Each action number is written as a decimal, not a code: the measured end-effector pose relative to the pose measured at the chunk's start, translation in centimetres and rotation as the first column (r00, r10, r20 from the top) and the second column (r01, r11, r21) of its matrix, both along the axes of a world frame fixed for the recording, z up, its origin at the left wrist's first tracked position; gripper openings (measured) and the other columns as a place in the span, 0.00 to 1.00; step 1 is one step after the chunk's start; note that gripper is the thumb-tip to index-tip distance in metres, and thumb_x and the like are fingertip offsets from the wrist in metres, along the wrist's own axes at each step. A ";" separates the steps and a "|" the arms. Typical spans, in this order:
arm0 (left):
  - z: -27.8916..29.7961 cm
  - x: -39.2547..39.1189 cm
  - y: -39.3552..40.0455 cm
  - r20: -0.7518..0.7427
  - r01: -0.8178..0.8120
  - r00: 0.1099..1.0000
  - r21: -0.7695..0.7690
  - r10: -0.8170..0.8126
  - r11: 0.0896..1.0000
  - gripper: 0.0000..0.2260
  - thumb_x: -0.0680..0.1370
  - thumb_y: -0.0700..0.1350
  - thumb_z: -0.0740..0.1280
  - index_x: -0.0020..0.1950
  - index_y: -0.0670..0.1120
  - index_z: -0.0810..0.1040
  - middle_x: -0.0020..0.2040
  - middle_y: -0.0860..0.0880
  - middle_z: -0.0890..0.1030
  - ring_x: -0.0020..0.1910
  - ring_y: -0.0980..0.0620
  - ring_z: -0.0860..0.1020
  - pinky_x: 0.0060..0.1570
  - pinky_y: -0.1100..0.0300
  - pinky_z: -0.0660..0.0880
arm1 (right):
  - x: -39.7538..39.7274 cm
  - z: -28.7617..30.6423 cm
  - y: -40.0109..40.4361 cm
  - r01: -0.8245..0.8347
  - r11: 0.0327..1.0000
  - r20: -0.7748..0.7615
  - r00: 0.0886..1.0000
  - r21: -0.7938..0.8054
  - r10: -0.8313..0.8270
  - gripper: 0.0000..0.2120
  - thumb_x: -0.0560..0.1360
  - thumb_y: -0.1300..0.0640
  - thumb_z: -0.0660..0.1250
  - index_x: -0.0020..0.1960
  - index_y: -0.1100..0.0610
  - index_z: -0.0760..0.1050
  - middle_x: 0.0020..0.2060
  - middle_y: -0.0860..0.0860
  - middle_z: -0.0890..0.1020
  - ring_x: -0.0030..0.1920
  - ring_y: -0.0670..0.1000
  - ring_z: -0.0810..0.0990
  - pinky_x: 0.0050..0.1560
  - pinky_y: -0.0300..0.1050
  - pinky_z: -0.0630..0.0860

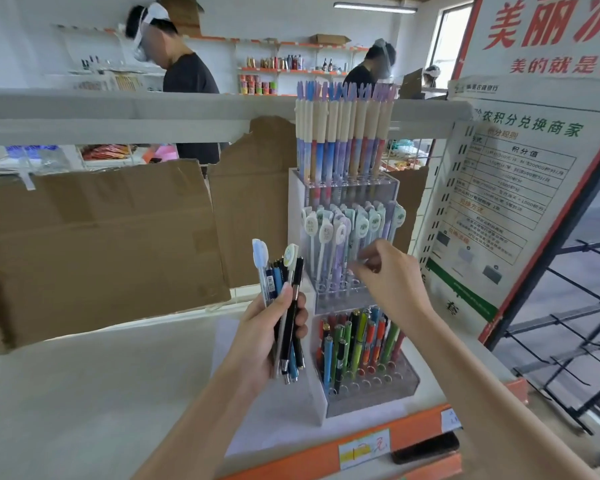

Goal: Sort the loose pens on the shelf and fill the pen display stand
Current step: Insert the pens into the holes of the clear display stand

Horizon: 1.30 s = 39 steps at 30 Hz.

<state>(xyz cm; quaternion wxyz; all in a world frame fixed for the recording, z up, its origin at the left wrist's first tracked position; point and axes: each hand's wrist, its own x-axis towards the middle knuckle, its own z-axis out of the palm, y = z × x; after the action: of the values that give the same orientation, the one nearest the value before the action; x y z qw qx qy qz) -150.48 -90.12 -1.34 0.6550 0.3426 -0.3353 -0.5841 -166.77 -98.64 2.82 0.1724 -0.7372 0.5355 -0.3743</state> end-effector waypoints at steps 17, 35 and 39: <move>0.5 -2.1 -0.1 0.124 0.011 0.992 0.056 -0.018 0.998 0.07 0.72 0.45 0.67 0.45 0.42 0.79 0.34 0.46 0.80 0.30 0.52 0.77 0.29 0.64 0.75 | 1.4 1.9 3.8 -0.352 0.864 0.416 0.890 0.359 0.189 0.10 0.77 0.59 0.64 0.42 0.65 0.75 0.27 0.55 0.82 0.29 0.56 0.82 0.30 0.42 0.79; 0.9 -1.2 -0.7 0.048 -0.022 0.999 0.006 0.021 1.000 0.13 0.72 0.42 0.67 0.52 0.36 0.74 0.36 0.47 0.79 0.32 0.53 0.74 0.31 0.64 0.73 | -2.1 5.0 -0.8 -0.112 0.992 0.106 0.987 -0.054 0.117 0.05 0.80 0.59 0.59 0.48 0.57 0.73 0.37 0.50 0.81 0.37 0.43 0.81 0.39 0.31 0.76; 0.8 -1.2 -0.8 0.046 -0.028 0.999 0.006 0.028 1.000 0.12 0.72 0.42 0.66 0.52 0.37 0.74 0.36 0.47 0.79 0.32 0.53 0.74 0.31 0.64 0.73 | -2.1 4.4 -1.4 -0.114 0.993 0.084 0.990 -0.035 0.117 0.06 0.80 0.59 0.60 0.46 0.57 0.73 0.35 0.49 0.81 0.32 0.39 0.79 0.33 0.26 0.73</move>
<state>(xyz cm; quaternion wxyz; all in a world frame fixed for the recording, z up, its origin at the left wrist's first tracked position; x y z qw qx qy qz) -151.64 -90.88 -0.51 0.6540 0.3627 -0.3433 -0.5682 -168.84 -100.03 7.26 0.2054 -0.7526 0.4782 -0.4033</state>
